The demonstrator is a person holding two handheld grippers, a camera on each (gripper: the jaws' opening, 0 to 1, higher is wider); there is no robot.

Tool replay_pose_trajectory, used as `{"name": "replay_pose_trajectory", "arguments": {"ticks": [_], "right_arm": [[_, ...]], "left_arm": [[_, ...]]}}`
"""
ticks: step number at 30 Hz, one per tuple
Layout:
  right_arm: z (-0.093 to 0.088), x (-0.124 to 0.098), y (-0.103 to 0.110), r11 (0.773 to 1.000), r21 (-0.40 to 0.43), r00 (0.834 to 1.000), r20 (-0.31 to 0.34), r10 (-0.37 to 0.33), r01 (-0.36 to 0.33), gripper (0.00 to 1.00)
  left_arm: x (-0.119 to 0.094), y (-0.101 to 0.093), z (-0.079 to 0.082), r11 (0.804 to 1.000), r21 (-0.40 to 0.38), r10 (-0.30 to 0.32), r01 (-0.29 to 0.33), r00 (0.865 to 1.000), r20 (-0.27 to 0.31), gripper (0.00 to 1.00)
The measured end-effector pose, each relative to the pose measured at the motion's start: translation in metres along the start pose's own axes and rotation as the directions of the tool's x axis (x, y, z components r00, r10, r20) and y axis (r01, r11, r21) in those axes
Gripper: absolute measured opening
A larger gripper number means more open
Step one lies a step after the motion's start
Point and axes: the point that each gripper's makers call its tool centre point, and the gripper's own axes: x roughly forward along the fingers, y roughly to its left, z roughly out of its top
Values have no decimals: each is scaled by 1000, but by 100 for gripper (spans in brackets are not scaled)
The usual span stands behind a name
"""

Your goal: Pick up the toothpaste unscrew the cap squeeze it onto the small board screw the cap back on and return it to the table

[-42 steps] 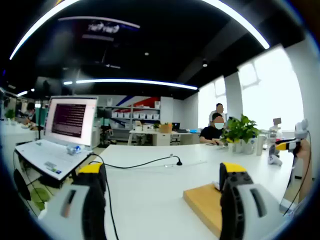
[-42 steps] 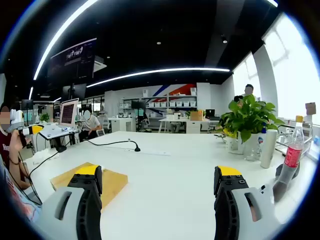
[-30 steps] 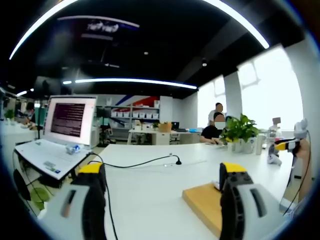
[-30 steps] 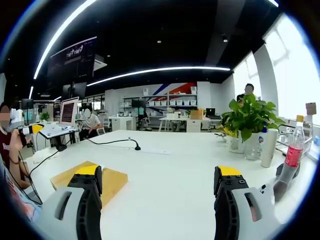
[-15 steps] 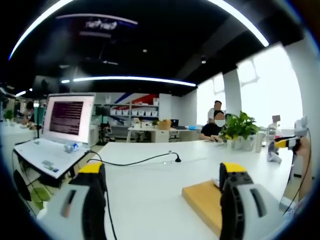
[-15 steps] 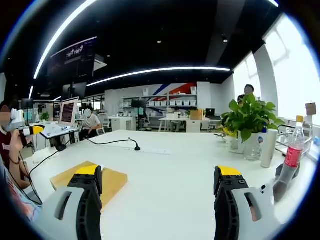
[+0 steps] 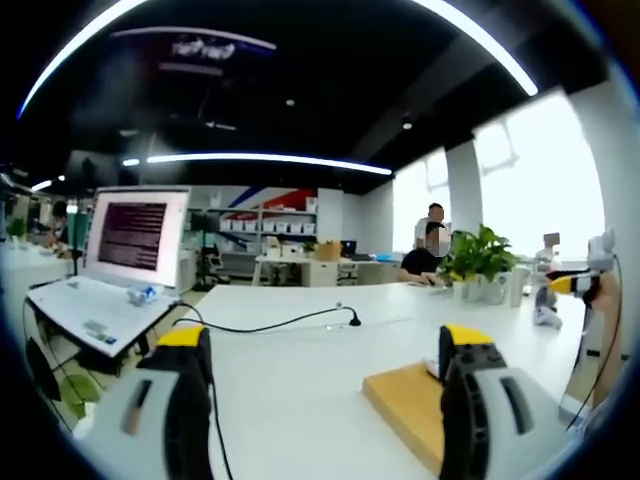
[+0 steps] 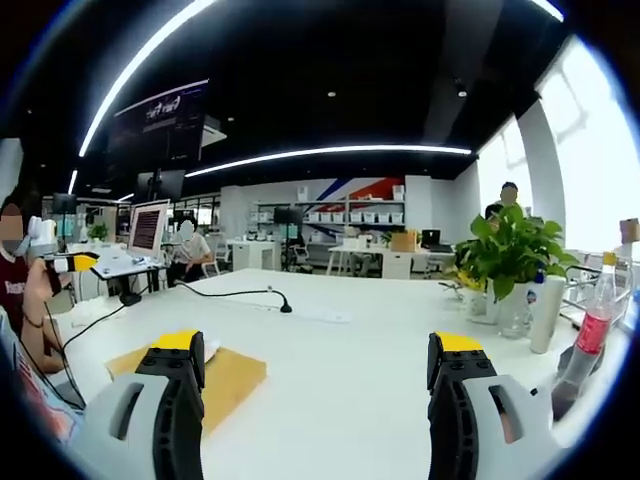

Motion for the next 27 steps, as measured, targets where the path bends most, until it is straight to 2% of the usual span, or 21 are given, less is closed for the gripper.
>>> {"name": "replay_pose_trajectory", "arguments": {"ticks": [8,11,17,27], "right_arm": [[12,16,14,998,-33,998,-26,59,-60,97],[14,24,26,993,-51,993,-49,104,-107,97],[10,36,43,984,-48,982,-90,168,-173,97],[-2,62,60,975,-16,965,-147,216,-221,96]], "left_arm": [[0,0,-2,1000,6,9,-9,1000,-6,100],[1,0,-3,1000,3,5,-5,1000,-9,100],[1,0,-4,1000,1,5,-5,1000,-12,100],[2,-2,-5,1000,4,-9,10,1000,-20,100]]}}
